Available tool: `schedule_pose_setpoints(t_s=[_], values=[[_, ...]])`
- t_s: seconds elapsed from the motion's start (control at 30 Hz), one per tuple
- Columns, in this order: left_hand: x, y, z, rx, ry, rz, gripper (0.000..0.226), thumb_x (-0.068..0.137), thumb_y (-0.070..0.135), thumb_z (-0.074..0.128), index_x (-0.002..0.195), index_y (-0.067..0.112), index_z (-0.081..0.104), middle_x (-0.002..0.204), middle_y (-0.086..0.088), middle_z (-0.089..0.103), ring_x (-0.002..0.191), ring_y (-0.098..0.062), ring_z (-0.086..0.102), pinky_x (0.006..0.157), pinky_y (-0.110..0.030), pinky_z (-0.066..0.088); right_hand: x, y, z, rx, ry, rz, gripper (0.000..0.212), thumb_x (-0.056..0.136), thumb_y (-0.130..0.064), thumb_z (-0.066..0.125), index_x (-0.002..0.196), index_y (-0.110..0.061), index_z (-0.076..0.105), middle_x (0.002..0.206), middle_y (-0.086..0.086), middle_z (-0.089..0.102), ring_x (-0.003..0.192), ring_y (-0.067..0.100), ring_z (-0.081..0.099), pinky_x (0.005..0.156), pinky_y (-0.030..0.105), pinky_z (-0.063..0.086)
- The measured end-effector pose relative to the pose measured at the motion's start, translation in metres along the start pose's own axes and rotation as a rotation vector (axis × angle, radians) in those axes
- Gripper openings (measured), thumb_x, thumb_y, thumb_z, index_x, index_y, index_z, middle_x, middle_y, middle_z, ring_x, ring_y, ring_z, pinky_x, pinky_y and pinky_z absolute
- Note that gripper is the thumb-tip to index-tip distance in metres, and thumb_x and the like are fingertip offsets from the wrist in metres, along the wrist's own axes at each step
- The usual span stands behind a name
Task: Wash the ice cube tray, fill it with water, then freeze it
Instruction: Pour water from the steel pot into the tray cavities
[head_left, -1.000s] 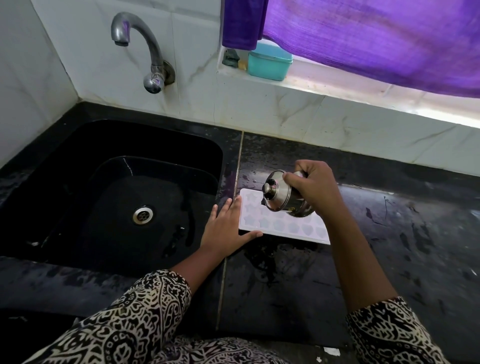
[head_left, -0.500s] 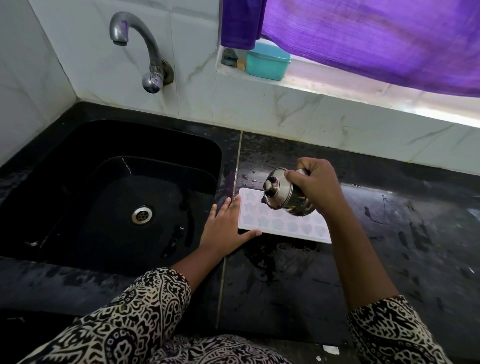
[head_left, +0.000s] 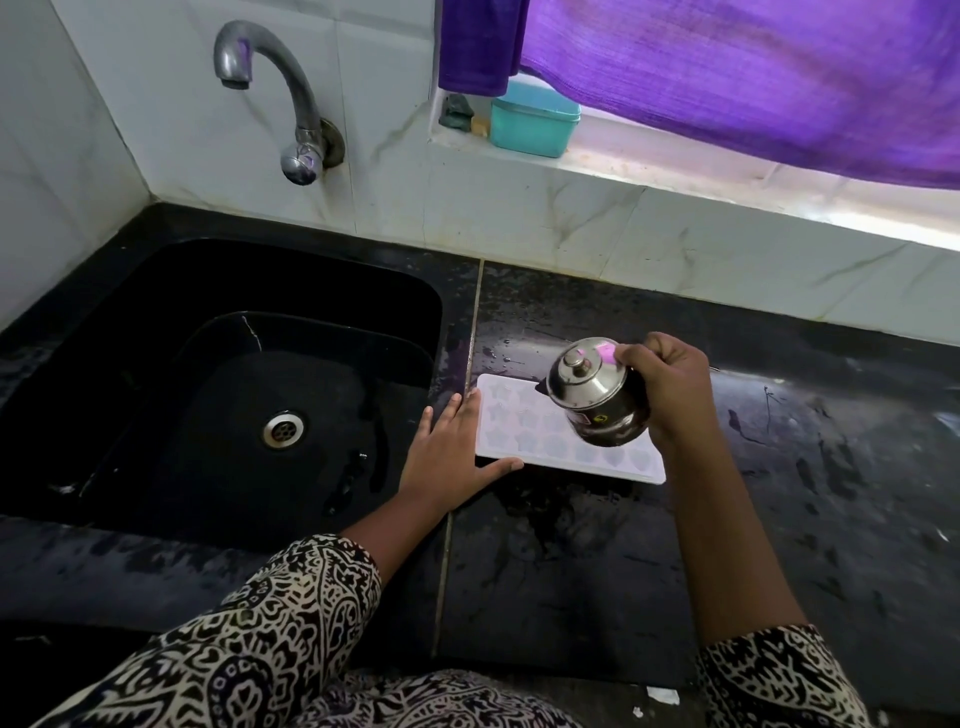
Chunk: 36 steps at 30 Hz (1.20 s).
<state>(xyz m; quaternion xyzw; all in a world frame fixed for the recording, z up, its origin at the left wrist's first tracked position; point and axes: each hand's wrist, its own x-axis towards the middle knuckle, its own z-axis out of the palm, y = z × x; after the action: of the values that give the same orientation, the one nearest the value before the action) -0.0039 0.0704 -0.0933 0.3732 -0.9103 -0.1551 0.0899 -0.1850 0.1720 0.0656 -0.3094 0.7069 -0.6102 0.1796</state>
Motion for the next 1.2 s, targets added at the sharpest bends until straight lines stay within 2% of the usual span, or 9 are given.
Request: schedule_pose_setpoints(t_s=[0.07, 0.23, 0.47, 0.53, 0.63, 0.77, 0.87, 1.03, 1.2], values=[[0.0, 0.0, 0.0, 0.001, -0.002, 0.001, 0.117, 0.071, 0.091, 0.021, 0.156, 0.012, 0.007, 0.162, -0.001, 0.02, 0.15, -0.015, 0.012, 0.12, -0.042, 0.005, -0.001, 0.005, -0.004, 0.002, 0.015, 0.009, 0.039, 0.077, -0.001, 0.064, 0.054, -0.015, 0.036, 0.043, -0.012, 0.036, 0.044, 0.004, 0.034, 0.043, 0.015, 0.033], [0.0, 0.0, 0.001, 0.001, -0.012, 0.0, 0.117, 0.07, 0.09, 0.019, 0.156, 0.011, 0.006, 0.162, -0.001, 0.02, 0.15, -0.015, 0.011, 0.12, -0.041, 0.004, -0.006, 0.013, -0.014, -0.082, 0.007, -0.019, 0.037, 0.075, -0.005, 0.067, 0.054, -0.016, 0.039, 0.051, 0.0, 0.038, 0.045, 0.006, 0.035, 0.043, 0.016, 0.035], [-0.001, -0.001, 0.0, 0.001, -0.013, 0.002, 0.123, 0.065, 0.094, 0.007, 0.156, 0.011, 0.005, 0.162, -0.003, 0.02, 0.15, -0.016, 0.011, 0.12, -0.042, 0.005, -0.004, 0.012, -0.015, -0.255, -0.039, -0.084, 0.042, 0.074, -0.01, 0.067, 0.048, -0.022, 0.036, 0.048, -0.004, 0.031, 0.049, 0.013, 0.03, 0.053, 0.028, 0.03], [-0.001, 0.0, 0.0, 0.002, -0.012, 0.001, 0.123, 0.065, 0.094, 0.007, 0.156, 0.011, 0.005, 0.162, -0.003, 0.02, 0.15, -0.016, 0.011, 0.12, -0.042, 0.005, -0.002, 0.01, -0.014, -0.303, -0.053, -0.122, 0.037, 0.074, -0.01, 0.066, 0.051, -0.015, 0.037, 0.052, 0.006, 0.032, 0.053, 0.016, 0.031, 0.055, 0.031, 0.029], [0.0, 0.0, -0.001, -0.001, -0.019, 0.001, 0.122, 0.066, 0.093, 0.009, 0.156, 0.011, 0.005, 0.163, -0.002, 0.019, 0.15, -0.016, 0.01, 0.12, -0.042, 0.005, -0.001, 0.007, -0.014, -0.333, -0.057, -0.144, 0.035, 0.076, -0.009, 0.066, 0.056, 0.0, 0.039, 0.055, 0.01, 0.033, 0.055, 0.018, 0.033, 0.056, 0.032, 0.031], [-0.001, 0.0, -0.001, 0.001, -0.022, 0.001, 0.12, 0.068, 0.092, 0.014, 0.156, 0.011, 0.005, 0.162, -0.002, 0.02, 0.15, -0.016, 0.01, 0.12, -0.043, 0.005, -0.002, 0.002, -0.014, -0.34, -0.053, -0.15, 0.031, 0.077, -0.007, 0.065, 0.056, -0.006, 0.042, 0.056, 0.012, 0.035, 0.056, 0.019, 0.034, 0.056, 0.032, 0.031], [-0.001, 0.0, -0.001, 0.006, -0.021, 0.001, 0.121, 0.067, 0.093, 0.01, 0.156, 0.011, 0.005, 0.162, -0.002, 0.02, 0.15, -0.016, 0.01, 0.12, -0.043, 0.006, -0.003, 0.0, -0.015, -0.347, -0.047, -0.151, 0.032, 0.077, -0.006, 0.066, 0.056, -0.007, 0.041, 0.055, 0.011, 0.036, 0.055, 0.018, 0.034, 0.056, 0.031, 0.031], [-0.001, 0.0, -0.001, 0.003, -0.021, 0.002, 0.122, 0.066, 0.094, 0.008, 0.156, 0.011, 0.005, 0.162, -0.003, 0.02, 0.15, -0.016, 0.01, 0.12, -0.043, 0.006, -0.002, 0.001, -0.016, -0.344, -0.046, -0.14, 0.031, 0.078, -0.007, 0.065, 0.06, 0.007, 0.043, 0.058, 0.015, 0.042, 0.057, 0.021, 0.039, 0.056, 0.033, 0.035], [-0.001, 0.001, -0.001, -0.001, -0.02, -0.003, 0.123, 0.065, 0.093, 0.009, 0.156, 0.011, 0.005, 0.162, -0.003, 0.02, 0.15, -0.016, 0.011, 0.12, -0.042, 0.005, -0.003, -0.001, -0.018, -0.31, -0.048, -0.142, 0.031, 0.077, -0.006, 0.065, 0.057, -0.007, 0.041, 0.056, 0.011, 0.035, 0.055, 0.018, 0.033, 0.054, 0.03, 0.031]])
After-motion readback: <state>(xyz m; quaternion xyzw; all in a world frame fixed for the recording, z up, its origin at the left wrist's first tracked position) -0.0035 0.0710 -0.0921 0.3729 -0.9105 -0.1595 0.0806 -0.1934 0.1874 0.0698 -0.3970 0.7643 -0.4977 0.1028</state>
